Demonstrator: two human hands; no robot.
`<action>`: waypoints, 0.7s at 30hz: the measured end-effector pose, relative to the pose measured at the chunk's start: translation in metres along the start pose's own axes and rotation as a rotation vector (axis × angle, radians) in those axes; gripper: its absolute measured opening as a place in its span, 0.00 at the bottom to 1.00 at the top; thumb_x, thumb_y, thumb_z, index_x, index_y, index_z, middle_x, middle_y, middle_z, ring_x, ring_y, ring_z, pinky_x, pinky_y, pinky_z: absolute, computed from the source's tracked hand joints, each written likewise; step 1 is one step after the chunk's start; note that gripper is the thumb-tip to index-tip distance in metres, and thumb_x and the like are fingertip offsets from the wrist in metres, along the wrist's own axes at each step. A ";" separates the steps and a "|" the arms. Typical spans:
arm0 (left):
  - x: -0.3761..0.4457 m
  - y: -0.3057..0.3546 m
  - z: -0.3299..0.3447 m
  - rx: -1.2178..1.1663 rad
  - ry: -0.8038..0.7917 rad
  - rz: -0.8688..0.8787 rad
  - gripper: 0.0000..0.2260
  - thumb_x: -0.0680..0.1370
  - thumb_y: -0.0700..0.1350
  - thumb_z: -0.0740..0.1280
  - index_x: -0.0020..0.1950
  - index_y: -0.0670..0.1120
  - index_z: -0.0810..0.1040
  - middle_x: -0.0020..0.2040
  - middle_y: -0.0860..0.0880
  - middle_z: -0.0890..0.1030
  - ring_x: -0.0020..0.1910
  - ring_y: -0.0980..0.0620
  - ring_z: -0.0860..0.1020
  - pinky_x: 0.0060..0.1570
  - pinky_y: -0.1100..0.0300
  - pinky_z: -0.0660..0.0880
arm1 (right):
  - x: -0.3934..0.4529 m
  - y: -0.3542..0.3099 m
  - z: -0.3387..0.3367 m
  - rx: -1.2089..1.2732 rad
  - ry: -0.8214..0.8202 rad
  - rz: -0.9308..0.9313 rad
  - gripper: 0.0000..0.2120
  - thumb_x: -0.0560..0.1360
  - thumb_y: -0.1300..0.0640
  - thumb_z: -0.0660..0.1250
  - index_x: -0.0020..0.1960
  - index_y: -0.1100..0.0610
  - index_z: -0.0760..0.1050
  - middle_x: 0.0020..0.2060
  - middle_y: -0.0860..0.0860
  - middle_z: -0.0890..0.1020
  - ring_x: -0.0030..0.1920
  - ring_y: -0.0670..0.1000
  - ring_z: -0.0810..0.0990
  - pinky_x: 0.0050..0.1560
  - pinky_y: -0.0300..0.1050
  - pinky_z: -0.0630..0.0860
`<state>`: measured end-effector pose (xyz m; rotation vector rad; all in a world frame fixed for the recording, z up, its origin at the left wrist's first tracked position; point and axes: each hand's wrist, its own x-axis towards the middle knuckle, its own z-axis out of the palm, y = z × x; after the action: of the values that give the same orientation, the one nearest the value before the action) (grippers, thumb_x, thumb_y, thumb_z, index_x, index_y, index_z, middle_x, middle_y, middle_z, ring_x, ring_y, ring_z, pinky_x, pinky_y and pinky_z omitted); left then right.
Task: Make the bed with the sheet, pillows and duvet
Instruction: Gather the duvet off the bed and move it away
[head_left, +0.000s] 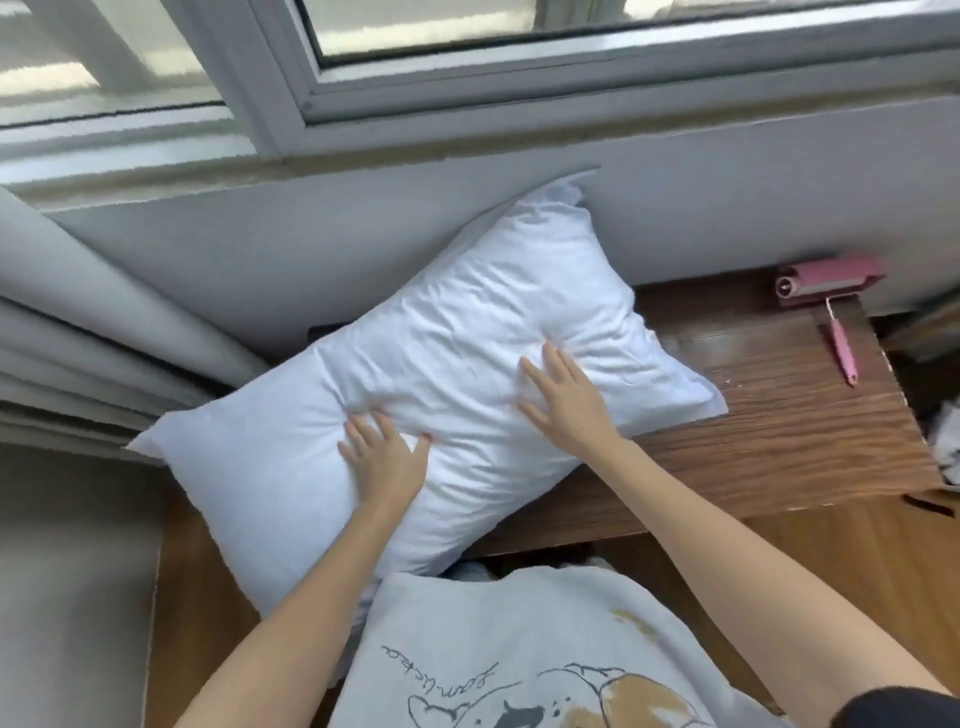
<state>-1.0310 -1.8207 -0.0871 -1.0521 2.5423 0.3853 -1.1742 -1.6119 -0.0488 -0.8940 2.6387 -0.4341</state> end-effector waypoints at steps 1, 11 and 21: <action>-0.003 0.008 -0.001 -0.035 0.027 0.015 0.38 0.80 0.61 0.55 0.78 0.36 0.46 0.77 0.32 0.47 0.77 0.38 0.46 0.74 0.41 0.47 | -0.010 0.002 -0.004 0.042 0.012 0.036 0.29 0.79 0.45 0.61 0.77 0.52 0.58 0.77 0.59 0.56 0.77 0.59 0.53 0.73 0.56 0.59; -0.053 0.183 0.042 0.024 0.041 0.654 0.31 0.80 0.55 0.60 0.76 0.39 0.59 0.76 0.31 0.55 0.76 0.34 0.54 0.73 0.40 0.52 | -0.195 0.133 -0.009 0.325 0.090 0.693 0.30 0.80 0.42 0.56 0.78 0.48 0.50 0.78 0.51 0.53 0.77 0.52 0.52 0.72 0.53 0.60; -0.256 0.449 0.157 0.085 -0.345 1.172 0.24 0.83 0.55 0.56 0.77 0.48 0.59 0.78 0.49 0.59 0.76 0.50 0.58 0.73 0.55 0.57 | -0.434 0.310 -0.030 0.629 0.426 1.171 0.27 0.81 0.46 0.59 0.77 0.50 0.56 0.76 0.50 0.59 0.76 0.52 0.56 0.73 0.50 0.57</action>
<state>-1.1510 -1.2939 -0.0692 0.6036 2.5199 0.6470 -1.0230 -1.0990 -0.0530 0.9813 2.5328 -1.0524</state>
